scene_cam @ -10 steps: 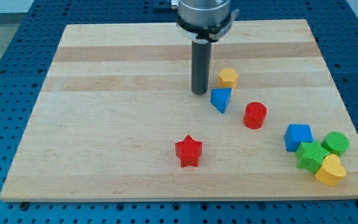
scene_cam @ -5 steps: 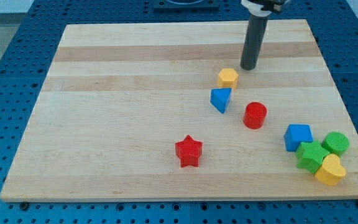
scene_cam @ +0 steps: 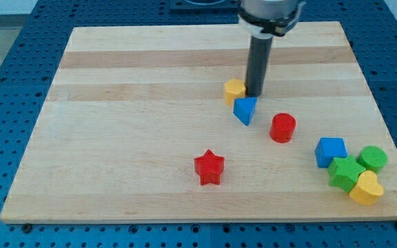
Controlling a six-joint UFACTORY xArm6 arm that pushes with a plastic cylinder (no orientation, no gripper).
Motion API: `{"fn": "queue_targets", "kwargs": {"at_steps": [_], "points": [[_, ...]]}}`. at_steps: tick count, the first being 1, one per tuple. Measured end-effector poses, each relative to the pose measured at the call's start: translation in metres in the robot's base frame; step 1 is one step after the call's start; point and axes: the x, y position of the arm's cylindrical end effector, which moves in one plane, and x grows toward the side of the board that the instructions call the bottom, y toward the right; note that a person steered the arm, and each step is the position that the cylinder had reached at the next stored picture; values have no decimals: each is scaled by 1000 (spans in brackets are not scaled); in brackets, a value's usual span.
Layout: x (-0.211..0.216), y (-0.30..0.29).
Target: Separate the blue triangle and the yellow hexagon
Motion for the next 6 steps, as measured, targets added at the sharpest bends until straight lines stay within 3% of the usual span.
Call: {"fn": "queue_targets", "kwargs": {"at_steps": [3,4,6], "points": [[65,-36],[29,-31],[47,50]]}}
